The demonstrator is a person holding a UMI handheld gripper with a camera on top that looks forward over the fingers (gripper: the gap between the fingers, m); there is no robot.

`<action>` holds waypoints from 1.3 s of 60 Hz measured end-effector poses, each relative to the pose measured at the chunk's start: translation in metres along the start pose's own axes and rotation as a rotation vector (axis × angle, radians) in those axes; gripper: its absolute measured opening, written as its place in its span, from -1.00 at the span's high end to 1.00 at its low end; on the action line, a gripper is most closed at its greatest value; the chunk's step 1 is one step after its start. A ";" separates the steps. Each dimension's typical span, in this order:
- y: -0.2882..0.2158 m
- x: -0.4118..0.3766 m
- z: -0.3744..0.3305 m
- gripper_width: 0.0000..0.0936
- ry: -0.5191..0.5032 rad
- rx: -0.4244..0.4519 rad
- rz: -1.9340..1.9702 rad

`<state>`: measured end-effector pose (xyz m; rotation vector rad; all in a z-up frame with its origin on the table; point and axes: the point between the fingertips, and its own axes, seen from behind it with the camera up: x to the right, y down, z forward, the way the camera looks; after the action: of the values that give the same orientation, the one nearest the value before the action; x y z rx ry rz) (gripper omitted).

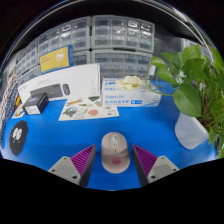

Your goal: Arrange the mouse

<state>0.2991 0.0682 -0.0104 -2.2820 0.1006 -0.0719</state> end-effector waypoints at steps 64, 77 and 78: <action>-0.179 -0.327 -0.123 0.26 -0.030 0.261 -0.014; -0.083 -0.418 -0.059 0.26 -0.093 0.095 -0.058; -0.075 -0.422 -0.055 0.26 -0.096 0.082 -0.061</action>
<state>-0.1214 0.1170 0.0745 -2.2026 -0.0221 0.0015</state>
